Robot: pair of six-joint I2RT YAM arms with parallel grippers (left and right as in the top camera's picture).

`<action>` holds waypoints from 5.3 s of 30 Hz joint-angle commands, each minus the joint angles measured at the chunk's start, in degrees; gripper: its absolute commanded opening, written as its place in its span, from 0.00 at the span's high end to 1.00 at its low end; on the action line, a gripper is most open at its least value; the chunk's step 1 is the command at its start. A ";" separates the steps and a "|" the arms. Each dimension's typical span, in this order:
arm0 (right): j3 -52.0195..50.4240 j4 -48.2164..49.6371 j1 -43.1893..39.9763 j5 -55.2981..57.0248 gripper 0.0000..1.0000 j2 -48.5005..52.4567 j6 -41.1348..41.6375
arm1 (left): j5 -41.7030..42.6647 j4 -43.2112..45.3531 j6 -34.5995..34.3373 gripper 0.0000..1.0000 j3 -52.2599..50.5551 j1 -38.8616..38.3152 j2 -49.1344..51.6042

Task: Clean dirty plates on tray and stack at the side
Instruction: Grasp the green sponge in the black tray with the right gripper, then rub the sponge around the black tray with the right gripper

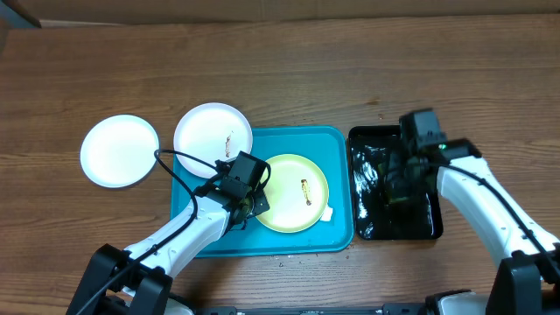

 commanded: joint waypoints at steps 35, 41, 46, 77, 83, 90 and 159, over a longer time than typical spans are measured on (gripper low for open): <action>9.33 -7.06 0.24 -1.40 0.36 4.48 -0.13 | -0.79 -0.57 -0.72 0.85 -0.42 -0.26 0.66; 1.40 -3.41 0.22 -1.11 0.90 4.48 0.09 | -0.81 -0.57 -0.72 0.85 -0.42 -0.26 0.66; -9.18 8.68 0.24 -2.10 0.92 4.48 0.28 | -0.79 -0.55 -0.74 0.85 -0.42 -0.26 0.66; -8.04 4.17 0.24 -3.28 0.95 4.52 3.78 | -1.01 -0.57 -0.31 0.84 -0.42 -0.26 0.66; -10.14 8.28 0.24 -9.57 0.65 4.46 3.69 | -0.98 -0.48 -0.33 0.83 -0.42 -0.26 0.66; 5.09 -5.53 0.17 -8.35 0.49 4.46 1.53 | -1.18 -0.79 -0.26 0.83 -0.42 -0.26 0.66; 2.34 0.87 -0.13 -4.79 0.96 3.96 -4.00 | -3.15 0.39 5.07 0.83 -0.13 0.11 0.66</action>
